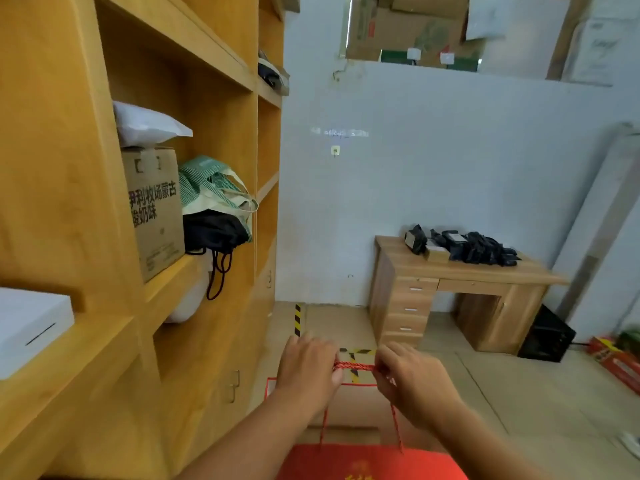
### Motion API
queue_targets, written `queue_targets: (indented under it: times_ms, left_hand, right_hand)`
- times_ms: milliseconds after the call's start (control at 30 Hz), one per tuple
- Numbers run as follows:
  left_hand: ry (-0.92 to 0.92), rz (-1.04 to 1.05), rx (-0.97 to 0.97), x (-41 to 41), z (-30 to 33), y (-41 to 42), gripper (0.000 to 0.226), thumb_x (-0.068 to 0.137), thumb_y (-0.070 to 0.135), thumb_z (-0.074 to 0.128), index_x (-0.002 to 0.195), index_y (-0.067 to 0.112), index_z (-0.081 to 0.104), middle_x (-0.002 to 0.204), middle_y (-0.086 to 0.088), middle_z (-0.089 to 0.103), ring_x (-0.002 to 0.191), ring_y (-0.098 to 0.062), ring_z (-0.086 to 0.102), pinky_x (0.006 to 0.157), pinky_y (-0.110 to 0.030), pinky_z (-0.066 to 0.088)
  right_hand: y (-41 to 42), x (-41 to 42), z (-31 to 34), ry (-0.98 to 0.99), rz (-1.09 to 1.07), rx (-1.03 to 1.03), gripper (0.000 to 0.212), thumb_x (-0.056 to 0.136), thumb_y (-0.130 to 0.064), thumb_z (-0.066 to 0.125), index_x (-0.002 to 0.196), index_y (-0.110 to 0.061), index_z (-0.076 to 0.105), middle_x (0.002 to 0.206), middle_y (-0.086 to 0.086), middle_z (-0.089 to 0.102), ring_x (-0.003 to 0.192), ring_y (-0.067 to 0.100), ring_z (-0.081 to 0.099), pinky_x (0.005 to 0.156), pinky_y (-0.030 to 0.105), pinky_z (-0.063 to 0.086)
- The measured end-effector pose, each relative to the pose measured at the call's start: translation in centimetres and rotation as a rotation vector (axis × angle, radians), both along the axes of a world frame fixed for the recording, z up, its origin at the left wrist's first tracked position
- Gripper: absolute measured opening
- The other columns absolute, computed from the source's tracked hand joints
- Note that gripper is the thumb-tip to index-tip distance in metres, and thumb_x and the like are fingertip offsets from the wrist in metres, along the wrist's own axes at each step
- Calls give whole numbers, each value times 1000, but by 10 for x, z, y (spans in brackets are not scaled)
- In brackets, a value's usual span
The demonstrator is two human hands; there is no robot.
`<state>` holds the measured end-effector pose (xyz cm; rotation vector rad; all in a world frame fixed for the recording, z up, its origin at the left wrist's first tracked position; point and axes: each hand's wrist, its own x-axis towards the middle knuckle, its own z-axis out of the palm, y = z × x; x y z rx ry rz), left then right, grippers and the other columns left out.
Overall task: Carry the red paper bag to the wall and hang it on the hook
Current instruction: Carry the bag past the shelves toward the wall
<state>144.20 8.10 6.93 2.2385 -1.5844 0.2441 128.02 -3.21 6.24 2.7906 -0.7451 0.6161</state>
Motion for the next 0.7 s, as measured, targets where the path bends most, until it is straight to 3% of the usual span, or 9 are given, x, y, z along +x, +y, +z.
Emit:
queue_targets:
  times_ms: [200,300,500,700]
  left_hand:
    - [-17,-22,-26,89,10,-94,15,93,34,59,102,25,66,104,5,65,104,-17,52,98,-34,40]
    - [-41,-43,-30,128,21,-148,12,92,34,58,98,26,66,102,6,66,101,-16,52,92,-33,41]
    - [-56,-49,-91,194,38,-258,9,91,34,62,96,28,66,96,9,66,96,-14,53,83,-30,38]
    - [-51,-18,-82,245,54,-344,11,91,34,64,99,28,68,86,11,50,85,-9,38,76,-27,30]
  right_hand:
    - [-90,86,14,6,-23,-30,19,76,-30,77,75,-24,59,69,-8,60,60,17,59,43,31,42]
    - [-144,124,21,-2,-47,-46,17,76,-32,78,75,-24,63,70,-7,62,62,18,61,45,32,43]
    - [-257,189,35,-36,4,57,12,91,-34,62,90,-22,64,87,-6,65,79,16,61,61,36,54]
    - [-361,244,44,-92,73,182,7,93,-33,60,90,-26,61,89,-9,64,82,13,58,65,33,51]
